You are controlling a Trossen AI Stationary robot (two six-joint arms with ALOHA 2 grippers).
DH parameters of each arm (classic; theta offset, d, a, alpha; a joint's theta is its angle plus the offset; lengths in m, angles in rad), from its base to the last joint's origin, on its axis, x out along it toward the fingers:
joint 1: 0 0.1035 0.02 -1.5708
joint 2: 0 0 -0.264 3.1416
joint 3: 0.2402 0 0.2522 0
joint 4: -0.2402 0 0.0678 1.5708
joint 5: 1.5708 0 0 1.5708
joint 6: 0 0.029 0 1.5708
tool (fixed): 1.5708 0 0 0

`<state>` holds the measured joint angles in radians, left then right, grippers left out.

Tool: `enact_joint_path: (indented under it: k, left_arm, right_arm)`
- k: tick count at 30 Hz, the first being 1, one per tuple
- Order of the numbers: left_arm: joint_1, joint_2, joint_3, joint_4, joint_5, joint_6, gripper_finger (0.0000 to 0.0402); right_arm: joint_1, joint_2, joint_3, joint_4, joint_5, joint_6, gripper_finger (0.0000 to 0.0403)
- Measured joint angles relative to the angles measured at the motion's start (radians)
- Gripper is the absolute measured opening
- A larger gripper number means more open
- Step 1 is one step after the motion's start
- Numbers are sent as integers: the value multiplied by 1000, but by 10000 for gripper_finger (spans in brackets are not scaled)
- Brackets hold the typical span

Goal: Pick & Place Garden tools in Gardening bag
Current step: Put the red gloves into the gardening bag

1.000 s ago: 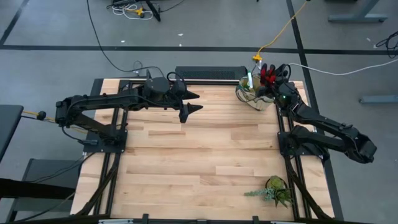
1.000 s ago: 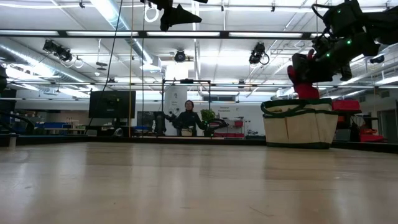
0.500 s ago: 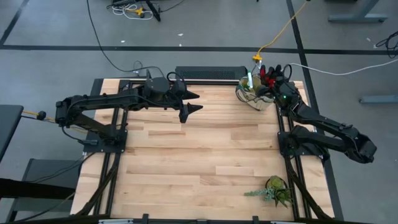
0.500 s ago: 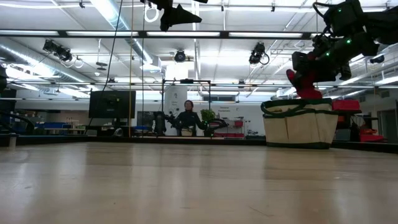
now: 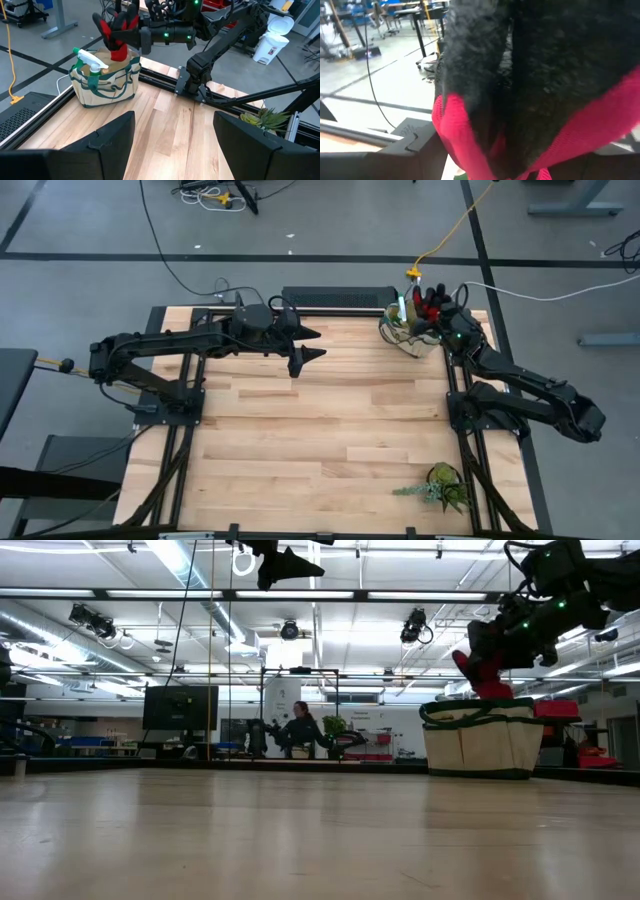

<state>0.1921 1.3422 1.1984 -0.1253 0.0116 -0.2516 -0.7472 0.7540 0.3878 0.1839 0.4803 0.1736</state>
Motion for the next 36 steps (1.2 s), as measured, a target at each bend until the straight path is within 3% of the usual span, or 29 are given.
enact_joint_path:
  k: [9, 21, 27, 36]
  left_arm:
    - [0, 0, 0, 0, 0, 0, 277]
    - [0, 0, 0, 0, 0, 0, 277]
    - [0, 0, 0, 0, 0, 0, 277]
    - [0, 0, 0, 0, 0, 1, 277]
  right_arm:
    - [0, 0, 0, 7, -46, -62, 285]
    - [0, 0, 0, 3, -44, -41, 362]
    - [0, 0, 0, 2, -41, -38, 377]
    - [0, 0, 0, 3, 100, 2, 363]
